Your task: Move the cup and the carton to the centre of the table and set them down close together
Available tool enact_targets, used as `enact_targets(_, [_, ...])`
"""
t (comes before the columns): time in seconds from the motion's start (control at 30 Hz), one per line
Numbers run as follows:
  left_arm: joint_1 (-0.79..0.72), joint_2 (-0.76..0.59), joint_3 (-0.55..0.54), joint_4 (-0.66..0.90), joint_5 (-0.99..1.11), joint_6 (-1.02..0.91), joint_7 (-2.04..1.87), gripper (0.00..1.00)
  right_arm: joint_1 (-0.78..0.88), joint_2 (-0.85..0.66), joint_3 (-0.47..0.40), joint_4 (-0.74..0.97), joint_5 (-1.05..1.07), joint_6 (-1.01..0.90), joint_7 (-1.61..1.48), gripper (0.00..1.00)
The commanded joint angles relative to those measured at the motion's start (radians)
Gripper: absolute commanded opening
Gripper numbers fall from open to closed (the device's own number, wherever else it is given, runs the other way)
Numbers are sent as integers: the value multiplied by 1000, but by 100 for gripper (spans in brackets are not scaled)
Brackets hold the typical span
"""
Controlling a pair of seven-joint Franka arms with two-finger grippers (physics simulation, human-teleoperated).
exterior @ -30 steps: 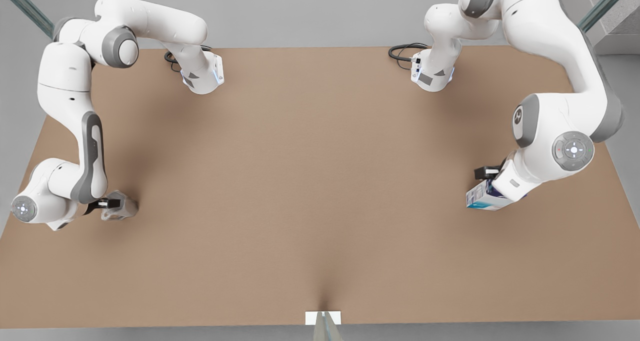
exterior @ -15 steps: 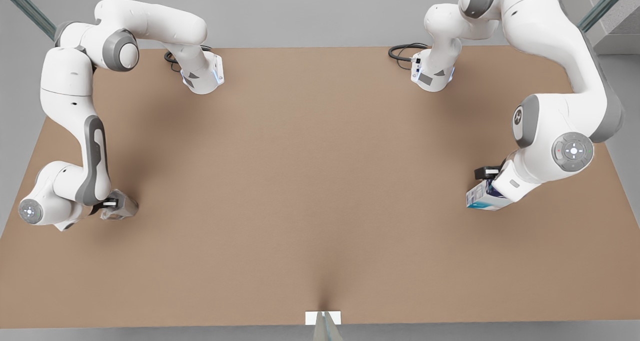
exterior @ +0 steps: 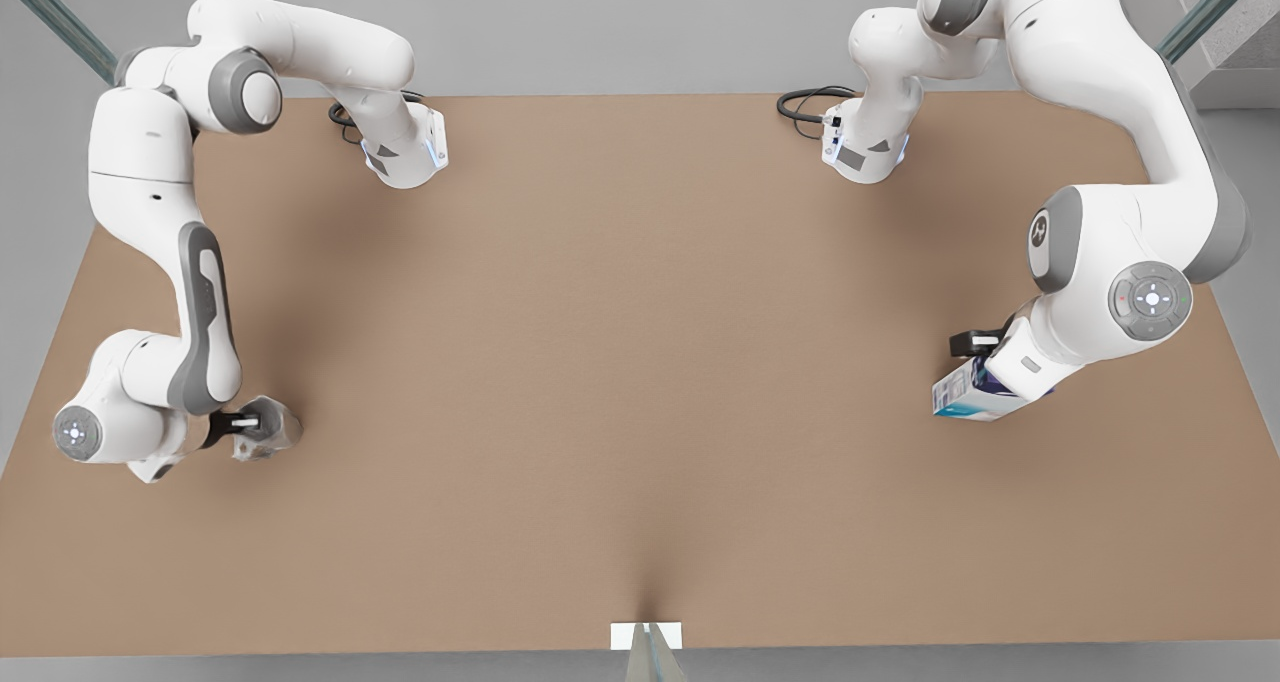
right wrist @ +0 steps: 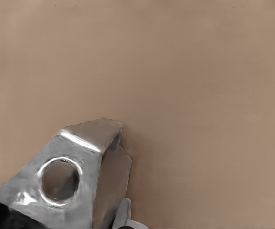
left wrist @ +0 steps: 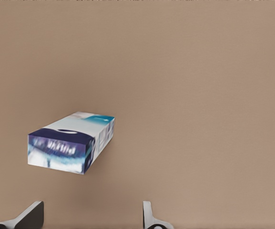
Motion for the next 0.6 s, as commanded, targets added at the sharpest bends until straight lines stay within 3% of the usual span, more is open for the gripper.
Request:
enact_targets(0.0, [0,0,1,0,0,0,1,100,31,2,2,14,-8,2,4,21])
enact_targets(0.17, [11,0,2,2,3,0,21,100,462,169,-14,299,123,58,105,21])
enact_targets(0.2, [13,1,4,2,3,0,25,100,554,207,-69,359,195,88,166,21])
enact_targets(0.27, [17,0,4,2,2,0,25,100,819,273,-338,406,534,180,261,21])
enact_targets(0.3, [17,1,4,2,2,0,25,100,897,298,-380,408,620,252,345,21])
enact_targets(0.5, [19,0,2,3,2,0,44,100,990,396,-388,500,640,388,537,21])
enact_targets(0.53, [37,3,4,23,0,6,136,100,991,397,-389,501,640,388,537,24])
enact_targets(0.57, [53,8,4,55,0,0,160,100,991,399,-391,502,640,390,539,43])
